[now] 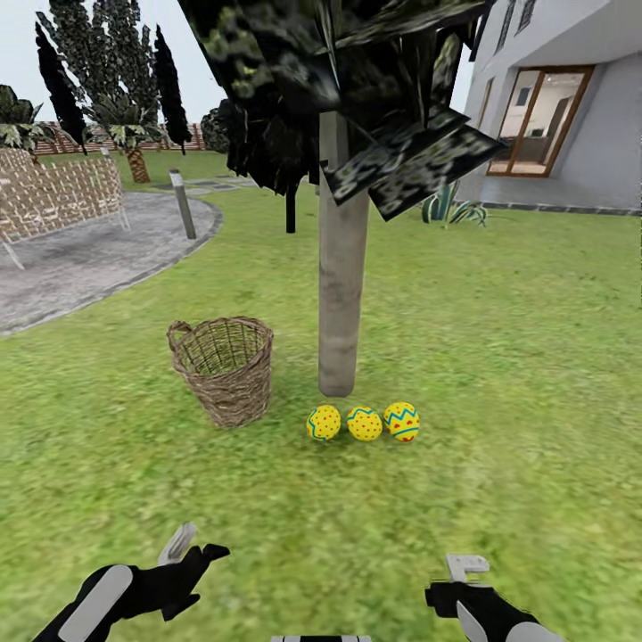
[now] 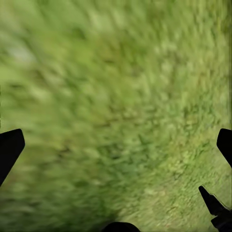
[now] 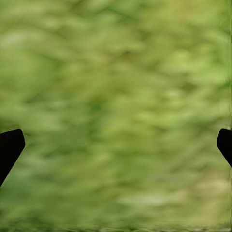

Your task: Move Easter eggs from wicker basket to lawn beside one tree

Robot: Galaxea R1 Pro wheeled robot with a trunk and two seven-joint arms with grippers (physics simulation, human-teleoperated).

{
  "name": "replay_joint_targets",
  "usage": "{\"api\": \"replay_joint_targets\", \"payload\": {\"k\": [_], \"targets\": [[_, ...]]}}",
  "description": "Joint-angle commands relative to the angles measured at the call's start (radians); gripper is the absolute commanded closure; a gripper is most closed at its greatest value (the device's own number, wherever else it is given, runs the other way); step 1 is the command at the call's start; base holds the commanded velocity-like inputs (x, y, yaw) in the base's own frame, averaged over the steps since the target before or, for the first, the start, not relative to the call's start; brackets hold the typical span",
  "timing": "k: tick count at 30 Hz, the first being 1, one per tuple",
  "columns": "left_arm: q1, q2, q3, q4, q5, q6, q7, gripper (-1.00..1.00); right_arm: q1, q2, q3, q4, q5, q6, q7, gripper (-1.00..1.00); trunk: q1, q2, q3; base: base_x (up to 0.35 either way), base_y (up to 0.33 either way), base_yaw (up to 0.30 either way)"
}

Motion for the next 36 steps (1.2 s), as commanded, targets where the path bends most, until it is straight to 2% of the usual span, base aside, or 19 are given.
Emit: {"api": "replay_joint_targets", "payload": {"k": [1,4,7,11,14,17,19,21,24,26,29,32,36], "targets": [[0.001,0.001,-0.005,0.0,0.01,-0.001,0.009,-1.0,0.007,0.0,-0.008,-0.002,0.011,0.001,-0.001,-1.0,-0.001,0.0,0.003,0.0,0.0,0.0],[0.002,-0.001,-0.018,0.034,0.009,-0.005,0.008,-1.0,0.032,0.002,-0.008,-0.001,0.011,-0.032,-0.001,-1.0,-0.002,0.001,0.015,0.0,0.0,0.0],[0.002,-0.011,-0.048,0.064,0.007,-0.009,0.008,-1.0,0.055,0.001,-0.007,0.008,0.011,-0.071,-0.001,-1.0,-0.003,0.001,0.026,0.0,0.0,0.0],[0.003,-0.016,-0.122,0.11,0.006,-0.076,0.008,-1.0,0.067,-0.003,-0.007,0.041,0.011,-0.084,-0.001,-1.0,-0.005,0.002,0.042,0.0,0.0,0.0],[0.003,-0.017,-0.212,0.131,0.007,-0.17,0.009,-1.0,0.076,-0.003,-0.007,0.055,0.011,-0.085,-0.001,-1.0,-0.006,0.003,0.053,0.0,0.0,0.0],[0.003,-0.017,-0.288,0.144,0.009,-0.216,0.01,-1.0,0.083,-0.003,-0.007,0.059,0.011,-0.085,-0.001,-1.0,-0.008,0.004,0.065,0.0,0.0,0.0],[0.003,-0.018,-0.308,0.165,0.008,-0.241,0.01,-1.0,0.091,-0.002,-0.007,0.06,0.012,-0.085,-0.003,-1.0,-0.009,0.004,0.073,0.0,0.0,0.0],[0.003,-0.02,-0.313,0.178,0.008,-0.253,0.01,-1.0,0.096,-0.001,-0.007,0.061,0.028,-0.085,-0.003,-1.0,-0.01,0.005,0.081,0.0,0.0,0.0],[0.003,-0.025,-0.315,0.203,0.008,-0.263,0.009,-1.0,0.1,0.002,-0.008,0.061,0.089,-0.087,-0.004,-1.0,-0.011,0.005,0.092,0.0,0.0,0.0],[0.003,-0.028,-0.316,0.212,0.008,-0.266,0.009,-1.0,0.101,0.003,-0.008,0.072,0.107,-0.087,-0.004,-1.0,-0.012,0.006,0.1,0.0,0.0,0.0],[0.003,-0.038,-0.32,0.249,0.008,-0.281,0.008,-1.0,0.101,0.003,-0.008,0.084,0.111,-0.087,-0.004,-1.0,-0.013,0.006,0.111,0.0,0.0,0.0],[0.003,-0.057,-0.345,0.301,0.008,-0.299,0.005,-1.0,0.102,0.003,-0.008,0.09,0.112,-0.086,-0.005,-1.0,-0.015,0.007,0.123,0.0,0.0,0.0],[0.003,-0.063,-0.372,0.321,0.009,-0.305,0.004,-1.0,0.106,0.003,-0.008,0.1,0.111,-0.085,-0.006,-1.0,-0.016,0.008,0.139,0.0,0.0,0.0]]}}
